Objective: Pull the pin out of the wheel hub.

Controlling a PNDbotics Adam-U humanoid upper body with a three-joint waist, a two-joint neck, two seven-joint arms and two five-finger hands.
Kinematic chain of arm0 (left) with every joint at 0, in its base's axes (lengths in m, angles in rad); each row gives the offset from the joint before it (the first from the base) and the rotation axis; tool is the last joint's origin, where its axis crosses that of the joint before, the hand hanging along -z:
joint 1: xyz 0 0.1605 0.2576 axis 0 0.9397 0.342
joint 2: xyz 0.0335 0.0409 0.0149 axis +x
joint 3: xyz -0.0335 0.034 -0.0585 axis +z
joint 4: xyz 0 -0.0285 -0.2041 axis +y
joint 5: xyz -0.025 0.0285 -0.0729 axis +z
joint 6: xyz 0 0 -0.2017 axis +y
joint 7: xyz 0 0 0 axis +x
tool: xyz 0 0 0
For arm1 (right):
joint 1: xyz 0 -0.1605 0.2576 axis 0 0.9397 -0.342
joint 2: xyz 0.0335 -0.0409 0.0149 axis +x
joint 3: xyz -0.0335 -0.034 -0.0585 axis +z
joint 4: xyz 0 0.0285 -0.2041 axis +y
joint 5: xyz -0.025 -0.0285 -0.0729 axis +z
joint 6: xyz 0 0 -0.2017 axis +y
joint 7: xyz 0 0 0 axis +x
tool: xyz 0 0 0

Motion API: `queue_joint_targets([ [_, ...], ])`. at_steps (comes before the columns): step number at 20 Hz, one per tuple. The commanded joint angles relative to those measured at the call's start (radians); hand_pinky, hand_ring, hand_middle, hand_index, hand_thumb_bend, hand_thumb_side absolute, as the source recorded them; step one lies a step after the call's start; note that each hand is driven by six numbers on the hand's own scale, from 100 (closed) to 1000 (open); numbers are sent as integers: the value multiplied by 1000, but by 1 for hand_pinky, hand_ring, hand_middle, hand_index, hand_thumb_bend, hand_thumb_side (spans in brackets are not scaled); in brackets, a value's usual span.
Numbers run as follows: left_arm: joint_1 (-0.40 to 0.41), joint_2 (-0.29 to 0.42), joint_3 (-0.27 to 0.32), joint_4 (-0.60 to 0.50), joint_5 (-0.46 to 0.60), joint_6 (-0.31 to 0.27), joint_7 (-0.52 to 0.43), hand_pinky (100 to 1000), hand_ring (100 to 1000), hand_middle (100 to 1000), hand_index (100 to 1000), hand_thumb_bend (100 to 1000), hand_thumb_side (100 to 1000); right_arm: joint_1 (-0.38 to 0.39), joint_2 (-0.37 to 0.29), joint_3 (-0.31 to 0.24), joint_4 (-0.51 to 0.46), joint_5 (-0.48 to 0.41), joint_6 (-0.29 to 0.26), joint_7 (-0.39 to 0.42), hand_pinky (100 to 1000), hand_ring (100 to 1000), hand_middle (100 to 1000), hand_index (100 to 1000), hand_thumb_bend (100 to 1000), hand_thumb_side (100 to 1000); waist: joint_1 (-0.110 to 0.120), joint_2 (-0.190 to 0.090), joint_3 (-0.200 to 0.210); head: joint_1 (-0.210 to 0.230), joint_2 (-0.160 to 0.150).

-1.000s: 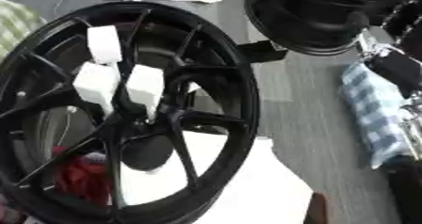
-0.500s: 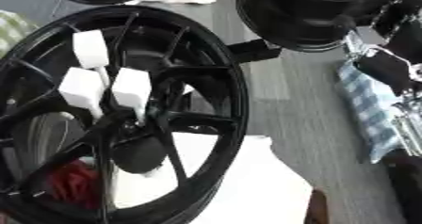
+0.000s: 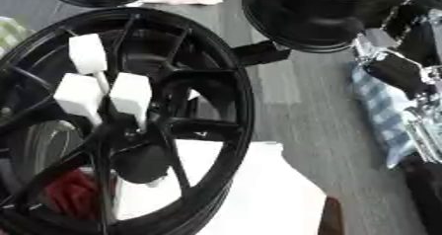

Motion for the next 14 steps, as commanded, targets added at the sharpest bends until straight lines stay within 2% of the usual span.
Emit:
queue_joint_targets([
  [1,-39,144,-17,-14,-45,-9,-46,856,772,698,817,100,613,-14,-36,0,-18,-3,0,8,627,638,528,682,359,172,-1,-22,-10,15,-16],
  [3,-63,185,-34,-14,-45,-11,-79,860,774,699,817,100,639,-21,-37,6,-18,-9,1,15,627,638,528,682,359,172,-3,-23,-23,27,-18],
  [5,-105,186,-67,-14,-26,-9,-133,865,772,697,817,100,693,-27,-39,10,-18,-13,2,21,628,638,528,682,358,172,-3,-24,-31,34,-19],
  [7,-159,171,-101,-14,2,4,-190,867,770,696,819,100,698,-31,-41,15,-18,-15,4,26,628,638,528,682,356,174,-2,-24,-38,40,-22],
  [14,-342,85,-186,-14,59,133,-292,869,767,695,821,100,683,-34,-45,22,-18,-20,8,36,627,638,528,682,352,176,-1,-24,-48,46,-25],
])
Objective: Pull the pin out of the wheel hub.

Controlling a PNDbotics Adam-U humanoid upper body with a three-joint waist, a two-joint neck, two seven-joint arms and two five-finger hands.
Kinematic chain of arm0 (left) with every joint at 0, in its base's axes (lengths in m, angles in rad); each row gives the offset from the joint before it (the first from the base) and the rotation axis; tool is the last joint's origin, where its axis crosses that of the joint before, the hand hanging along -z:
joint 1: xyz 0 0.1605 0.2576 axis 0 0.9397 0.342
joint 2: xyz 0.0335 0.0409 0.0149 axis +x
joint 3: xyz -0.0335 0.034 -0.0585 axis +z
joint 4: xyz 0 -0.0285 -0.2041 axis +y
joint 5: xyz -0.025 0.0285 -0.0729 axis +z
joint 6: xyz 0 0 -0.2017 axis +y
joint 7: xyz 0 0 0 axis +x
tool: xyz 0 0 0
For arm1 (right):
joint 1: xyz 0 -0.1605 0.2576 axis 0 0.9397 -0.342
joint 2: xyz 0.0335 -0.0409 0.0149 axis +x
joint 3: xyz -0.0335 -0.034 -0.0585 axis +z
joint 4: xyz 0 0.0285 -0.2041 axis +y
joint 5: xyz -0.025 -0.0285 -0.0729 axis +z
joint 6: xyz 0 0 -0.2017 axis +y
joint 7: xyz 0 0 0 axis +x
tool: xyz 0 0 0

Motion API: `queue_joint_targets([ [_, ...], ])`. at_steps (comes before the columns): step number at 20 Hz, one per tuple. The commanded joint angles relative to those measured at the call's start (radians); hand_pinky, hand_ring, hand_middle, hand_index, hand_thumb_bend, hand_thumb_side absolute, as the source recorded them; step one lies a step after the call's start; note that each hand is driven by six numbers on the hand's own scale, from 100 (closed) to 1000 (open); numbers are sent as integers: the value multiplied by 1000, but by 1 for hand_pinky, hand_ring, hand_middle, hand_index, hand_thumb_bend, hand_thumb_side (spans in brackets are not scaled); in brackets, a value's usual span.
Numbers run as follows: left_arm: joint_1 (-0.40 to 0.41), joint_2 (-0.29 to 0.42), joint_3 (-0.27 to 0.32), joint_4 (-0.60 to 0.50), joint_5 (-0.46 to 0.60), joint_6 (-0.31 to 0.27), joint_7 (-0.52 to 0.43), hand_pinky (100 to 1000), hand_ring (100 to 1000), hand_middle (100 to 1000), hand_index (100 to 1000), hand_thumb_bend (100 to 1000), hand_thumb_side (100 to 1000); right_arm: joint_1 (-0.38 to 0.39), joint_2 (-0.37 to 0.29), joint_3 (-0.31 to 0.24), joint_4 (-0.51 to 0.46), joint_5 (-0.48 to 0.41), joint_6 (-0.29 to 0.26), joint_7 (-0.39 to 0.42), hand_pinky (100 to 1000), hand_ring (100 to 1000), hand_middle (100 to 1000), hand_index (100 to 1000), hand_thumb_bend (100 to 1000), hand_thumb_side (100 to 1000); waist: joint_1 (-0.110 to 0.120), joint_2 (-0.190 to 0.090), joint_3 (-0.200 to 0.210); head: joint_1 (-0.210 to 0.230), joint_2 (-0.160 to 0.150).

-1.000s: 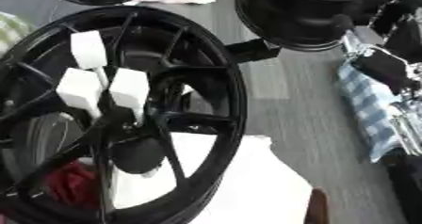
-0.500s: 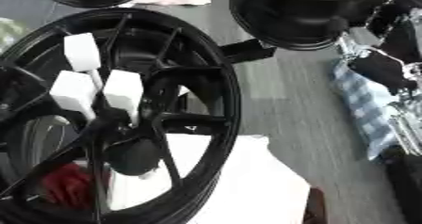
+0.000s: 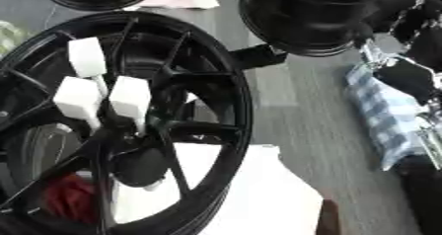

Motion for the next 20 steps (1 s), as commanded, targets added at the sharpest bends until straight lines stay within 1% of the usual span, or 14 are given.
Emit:
queue_joint_targets([
  [1,-54,-12,-24,-8,20,27,-59,869,767,695,821,100,683,-8,-37,-6,-18,-7,0,6,627,638,528,682,352,176,6,-22,-2,2,-16],
  [5,-80,-27,-37,-8,31,52,-76,871,764,692,821,100,686,-8,-37,-5,-18,-7,0,7,626,638,528,682,349,177,7,-21,-3,3,-16],
  [7,-113,-55,-53,-6,35,66,-91,872,763,692,820,100,688,-13,-37,1,-18,-10,3,11,626,638,528,682,348,178,10,-18,-11,10,-18],
  [9,-159,-81,-70,4,40,79,-112,871,765,694,820,100,679,-13,-38,1,-18,-11,4,13,626,638,528,682,348,178,12,-17,-11,8,-18],
  [16,-295,-160,-84,89,114,104,-146,882,751,680,821,100,685,-20,-41,2,-18,-13,3,13,626,638,528,682,350,176,23,-15,-16,10,-26],
  [19,-331,-199,-91,135,143,128,-156,895,738,667,821,100,720,-29,-41,3,-18,-16,2,14,626,637,528,682,352,174,29,-12,-28,22,-29],
  [20,-340,-211,-93,152,149,140,-158,898,739,668,821,100,718,-33,-40,3,-18,-17,2,15,625,637,528,682,352,175,31,-10,-32,24,-31],
])
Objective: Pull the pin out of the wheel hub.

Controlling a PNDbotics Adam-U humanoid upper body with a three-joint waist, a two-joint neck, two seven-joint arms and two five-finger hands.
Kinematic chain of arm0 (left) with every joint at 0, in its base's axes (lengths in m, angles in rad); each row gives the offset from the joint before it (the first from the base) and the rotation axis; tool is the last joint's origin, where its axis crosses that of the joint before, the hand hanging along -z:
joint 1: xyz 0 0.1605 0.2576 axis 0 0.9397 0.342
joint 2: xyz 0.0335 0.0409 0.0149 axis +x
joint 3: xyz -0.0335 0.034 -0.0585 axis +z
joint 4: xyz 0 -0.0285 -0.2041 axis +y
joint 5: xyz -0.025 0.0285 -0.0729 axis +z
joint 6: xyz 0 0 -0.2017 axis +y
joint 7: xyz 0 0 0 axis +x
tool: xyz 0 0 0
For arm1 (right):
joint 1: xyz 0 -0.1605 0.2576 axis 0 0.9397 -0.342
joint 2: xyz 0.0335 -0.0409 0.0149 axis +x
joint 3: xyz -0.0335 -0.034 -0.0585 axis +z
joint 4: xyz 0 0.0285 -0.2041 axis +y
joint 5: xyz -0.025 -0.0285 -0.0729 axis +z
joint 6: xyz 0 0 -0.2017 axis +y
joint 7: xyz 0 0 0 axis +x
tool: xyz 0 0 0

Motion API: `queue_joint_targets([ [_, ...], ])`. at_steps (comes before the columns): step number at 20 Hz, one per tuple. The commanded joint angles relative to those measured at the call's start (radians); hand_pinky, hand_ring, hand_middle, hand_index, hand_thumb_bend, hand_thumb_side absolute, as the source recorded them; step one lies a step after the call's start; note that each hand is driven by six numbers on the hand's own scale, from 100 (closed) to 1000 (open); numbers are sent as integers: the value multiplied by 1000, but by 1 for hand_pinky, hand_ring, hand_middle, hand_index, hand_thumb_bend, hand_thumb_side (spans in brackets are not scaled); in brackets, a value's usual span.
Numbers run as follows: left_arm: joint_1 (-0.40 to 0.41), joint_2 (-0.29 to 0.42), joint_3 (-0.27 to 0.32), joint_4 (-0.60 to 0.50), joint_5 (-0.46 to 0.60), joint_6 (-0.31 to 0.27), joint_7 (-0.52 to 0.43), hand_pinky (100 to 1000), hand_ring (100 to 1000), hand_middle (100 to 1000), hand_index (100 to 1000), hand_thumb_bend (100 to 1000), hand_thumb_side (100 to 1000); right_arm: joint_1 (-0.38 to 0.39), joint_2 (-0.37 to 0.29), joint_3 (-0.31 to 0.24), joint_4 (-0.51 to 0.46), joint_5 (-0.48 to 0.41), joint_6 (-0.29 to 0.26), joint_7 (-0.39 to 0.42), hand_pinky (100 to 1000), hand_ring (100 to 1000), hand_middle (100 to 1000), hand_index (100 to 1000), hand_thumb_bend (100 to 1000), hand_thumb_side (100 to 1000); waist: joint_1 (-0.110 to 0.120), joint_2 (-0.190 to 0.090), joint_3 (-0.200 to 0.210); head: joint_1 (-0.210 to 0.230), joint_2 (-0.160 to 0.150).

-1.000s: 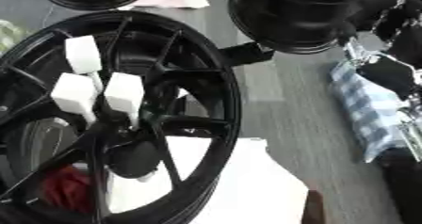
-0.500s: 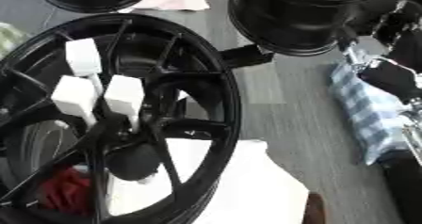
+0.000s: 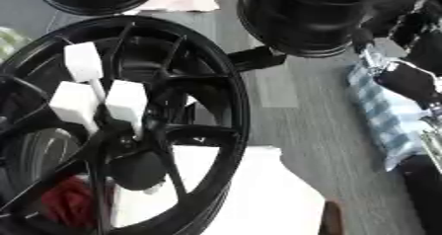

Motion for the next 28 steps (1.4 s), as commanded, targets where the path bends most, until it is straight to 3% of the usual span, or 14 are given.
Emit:
queue_joint_targets([
  [1,-36,-20,0,45,25,18,-24,899,739,668,822,100,719,-15,-36,-8,-18,-12,-3,6,625,637,528,682,351,175,4,-11,-6,9,-16],
  [6,-47,-44,-7,76,16,52,-18,925,755,685,857,100,736,-23,-33,-6,-18,-16,-2,8,624,637,528,681,348,176,7,-4,-17,18,-19],
  [11,-84,-104,-32,174,-58,128,19,952,779,705,890,100,713,-36,-26,-1,-18,-24,3,13,623,637,528,681,344,177,12,6,-35,33,-24],
  [15,-103,-144,-42,185,-122,191,42,973,796,703,882,244,621,-43,-25,2,-18,-29,5,17,623,636,528,681,342,178,17,9,-44,35,-29],
  [22,-113,-188,-54,191,-225,291,27,1000,841,745,912,367,647,-51,-24,7,-18,-37,8,22,621,635,527,679,337,179,22,15,-50,39,-28],
  [26,-117,-199,-61,188,-271,303,4,1000,869,747,912,459,629,-54,-21,11,-18,-42,11,26,620,634,526,679,334,180,24,20,-52,42,-26],
  [28,-116,-202,-62,193,-294,294,-11,1000,882,749,915,449,586,-55,-18,12,-18,-44,12,26,619,633,525,678,331,182,24,23,-53,44,-24],
])
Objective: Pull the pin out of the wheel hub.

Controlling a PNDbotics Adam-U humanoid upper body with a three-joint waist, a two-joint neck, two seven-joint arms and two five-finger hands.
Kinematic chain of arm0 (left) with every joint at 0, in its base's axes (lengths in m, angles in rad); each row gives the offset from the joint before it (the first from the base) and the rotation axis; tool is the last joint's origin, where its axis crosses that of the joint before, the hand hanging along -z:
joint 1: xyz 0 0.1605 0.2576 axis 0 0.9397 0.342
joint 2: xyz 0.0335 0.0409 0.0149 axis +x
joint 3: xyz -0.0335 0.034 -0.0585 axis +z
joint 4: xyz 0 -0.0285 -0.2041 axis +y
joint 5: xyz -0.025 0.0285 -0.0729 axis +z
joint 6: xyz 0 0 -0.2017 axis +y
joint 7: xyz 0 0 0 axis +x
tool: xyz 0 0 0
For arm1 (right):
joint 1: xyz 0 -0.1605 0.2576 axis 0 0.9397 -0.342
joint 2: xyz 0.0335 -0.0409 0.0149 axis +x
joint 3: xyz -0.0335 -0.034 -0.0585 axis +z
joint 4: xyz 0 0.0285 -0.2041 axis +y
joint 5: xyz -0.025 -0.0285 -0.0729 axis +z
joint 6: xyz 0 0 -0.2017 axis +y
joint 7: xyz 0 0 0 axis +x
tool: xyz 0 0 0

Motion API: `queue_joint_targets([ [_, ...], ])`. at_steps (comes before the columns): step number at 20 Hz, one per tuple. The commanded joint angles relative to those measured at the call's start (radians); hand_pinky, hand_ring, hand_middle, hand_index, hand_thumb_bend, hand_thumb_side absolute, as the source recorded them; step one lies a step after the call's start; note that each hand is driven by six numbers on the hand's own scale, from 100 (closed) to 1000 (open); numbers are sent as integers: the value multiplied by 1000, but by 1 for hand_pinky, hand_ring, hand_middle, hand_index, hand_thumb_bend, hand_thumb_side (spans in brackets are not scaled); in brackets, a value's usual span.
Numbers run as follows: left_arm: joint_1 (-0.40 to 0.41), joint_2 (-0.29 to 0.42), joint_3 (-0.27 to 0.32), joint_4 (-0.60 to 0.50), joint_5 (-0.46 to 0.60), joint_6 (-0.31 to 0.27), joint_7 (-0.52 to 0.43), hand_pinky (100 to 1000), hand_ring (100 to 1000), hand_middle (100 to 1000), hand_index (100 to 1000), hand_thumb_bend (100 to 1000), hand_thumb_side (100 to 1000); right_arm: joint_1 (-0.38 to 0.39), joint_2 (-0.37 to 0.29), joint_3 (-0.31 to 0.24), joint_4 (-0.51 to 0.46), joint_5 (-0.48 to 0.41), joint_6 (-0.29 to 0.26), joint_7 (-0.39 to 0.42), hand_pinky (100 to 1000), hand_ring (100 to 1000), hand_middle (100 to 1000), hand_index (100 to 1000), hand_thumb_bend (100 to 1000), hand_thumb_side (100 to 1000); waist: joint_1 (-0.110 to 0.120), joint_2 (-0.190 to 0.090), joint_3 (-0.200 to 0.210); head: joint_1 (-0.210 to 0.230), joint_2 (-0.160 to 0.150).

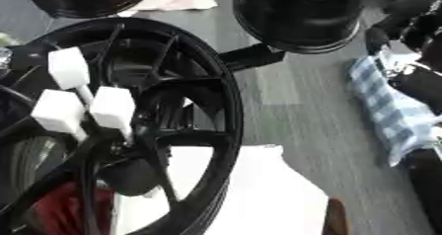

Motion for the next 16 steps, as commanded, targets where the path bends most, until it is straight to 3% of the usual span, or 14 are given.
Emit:
queue_joint_targets([
  [1,-21,7,5,4,-36,-11,-22,1000,887,754,918,438,565,-6,-20,-6,-18,-7,0,5,619,632,525,678,330,182,2,-14,-2,4,-6],
  [3,-19,4,10,18,-52,-21,-30,1000,895,758,929,396,477,-6,-18,-6,-18,-8,1,4,619,632,525,677,328,183,3,-12,-2,5,-5],
  [8,-16,-5,14,56,-77,-29,-39,1000,909,773,958,451,617,-5,-13,-4,-18,-11,4,3,619,630,524,676,326,184,5,-11,-1,6,-3],
  [15,-14,-11,13,76,-109,-40,-29,1000,910,774,961,472,644,-3,-13,-4,-18,-12,4,3,619,629,524,676,325,184,5,-11,-2,6,-2],
  [16,-13,-9,16,81,-112,-38,-27,1000,904,768,955,472,689,-3,-13,-4,-18,-12,4,3,619,629,524,676,323,184,5,-11,-2,6,-3],
])
